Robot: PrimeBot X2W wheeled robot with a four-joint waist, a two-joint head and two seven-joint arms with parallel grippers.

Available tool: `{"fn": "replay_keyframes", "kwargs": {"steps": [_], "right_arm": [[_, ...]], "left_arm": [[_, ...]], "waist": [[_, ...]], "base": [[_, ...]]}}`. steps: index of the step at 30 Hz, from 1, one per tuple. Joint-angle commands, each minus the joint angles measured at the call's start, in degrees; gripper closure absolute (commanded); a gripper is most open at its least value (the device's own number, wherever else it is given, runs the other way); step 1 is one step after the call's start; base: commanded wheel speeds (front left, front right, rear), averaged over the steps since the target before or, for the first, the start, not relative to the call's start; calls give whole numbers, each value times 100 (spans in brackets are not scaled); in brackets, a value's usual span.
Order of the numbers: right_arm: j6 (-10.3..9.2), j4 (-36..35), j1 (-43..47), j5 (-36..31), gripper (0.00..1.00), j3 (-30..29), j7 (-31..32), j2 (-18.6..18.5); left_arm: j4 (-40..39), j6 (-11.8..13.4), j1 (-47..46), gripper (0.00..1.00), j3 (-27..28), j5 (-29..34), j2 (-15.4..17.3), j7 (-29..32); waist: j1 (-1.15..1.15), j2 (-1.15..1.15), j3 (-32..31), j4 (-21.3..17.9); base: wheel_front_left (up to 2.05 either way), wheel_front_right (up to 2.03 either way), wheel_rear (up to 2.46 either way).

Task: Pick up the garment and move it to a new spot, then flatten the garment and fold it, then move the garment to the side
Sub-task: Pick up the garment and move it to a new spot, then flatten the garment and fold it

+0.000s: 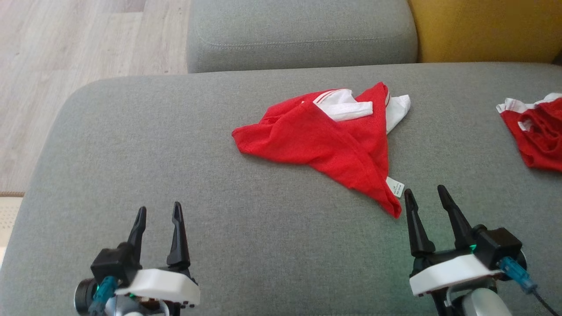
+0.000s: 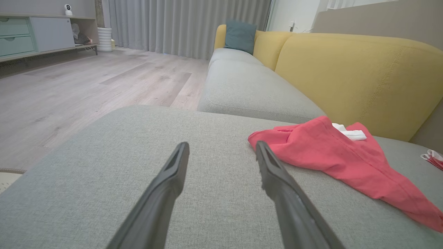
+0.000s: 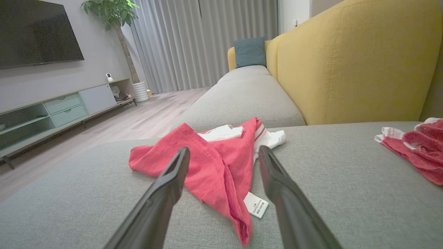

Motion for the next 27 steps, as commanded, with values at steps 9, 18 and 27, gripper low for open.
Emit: {"fn": "replay_keyframes", "kwargs": {"steps": [9,18,27], "right_arm": [[37,-223,-200,3,0,135,-22,-7],[37,-229,-213,-19,0,78,-19,-7],[37,-304,-471,-251,0,-6,94,-7]], "left_arm": [[-152,-35,-192,0,270,84,-47,-70],[-88,-78,-207,0,223,101,-73,-70],[-75,-111,-273,0,134,127,-86,-70]], "waist": [[0,0,6,50],[0,0,37,106],[0,0,179,380]], "base": [[0,0,0],[0,0,0],[0,0,0]]}}
